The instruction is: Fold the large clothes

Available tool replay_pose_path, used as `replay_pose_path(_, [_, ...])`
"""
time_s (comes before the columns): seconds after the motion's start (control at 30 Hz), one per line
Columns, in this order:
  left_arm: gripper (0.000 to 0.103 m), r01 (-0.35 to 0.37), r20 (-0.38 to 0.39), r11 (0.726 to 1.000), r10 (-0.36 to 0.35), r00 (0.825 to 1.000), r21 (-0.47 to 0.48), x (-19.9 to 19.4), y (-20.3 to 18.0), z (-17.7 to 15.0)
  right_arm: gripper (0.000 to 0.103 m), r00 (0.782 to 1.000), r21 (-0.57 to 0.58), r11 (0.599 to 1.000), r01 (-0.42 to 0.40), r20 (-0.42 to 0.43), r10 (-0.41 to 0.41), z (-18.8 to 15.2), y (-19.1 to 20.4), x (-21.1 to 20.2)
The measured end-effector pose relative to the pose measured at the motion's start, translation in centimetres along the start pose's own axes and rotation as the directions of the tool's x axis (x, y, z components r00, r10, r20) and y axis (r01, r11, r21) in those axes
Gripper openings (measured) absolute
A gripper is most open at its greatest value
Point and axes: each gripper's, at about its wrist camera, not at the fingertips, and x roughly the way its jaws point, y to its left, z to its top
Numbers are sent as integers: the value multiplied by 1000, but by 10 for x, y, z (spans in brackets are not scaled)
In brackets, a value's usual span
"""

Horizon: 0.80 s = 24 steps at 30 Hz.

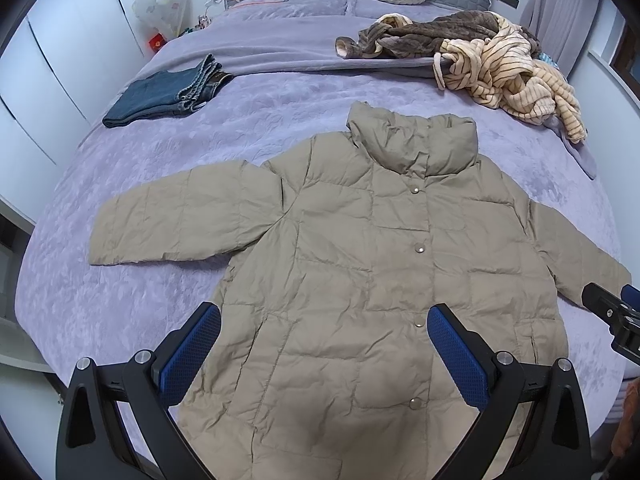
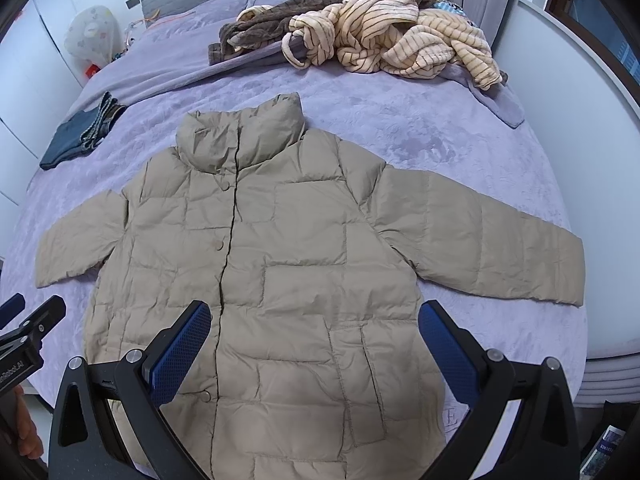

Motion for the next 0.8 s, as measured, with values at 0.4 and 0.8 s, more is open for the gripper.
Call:
replay_pose_path(0.4, [103, -1, -19, 1000, 1, 1000, -26, 10, 10, 0, 103, 998, 28, 999, -40, -38, 41, -3, 6, 12])
replay_pose_path(0.8, [103, 168, -61, 971, -181, 982, -170, 56, 75, -10, 103, 991, 79, 989, -129, -19, 131, -9, 31, 20])
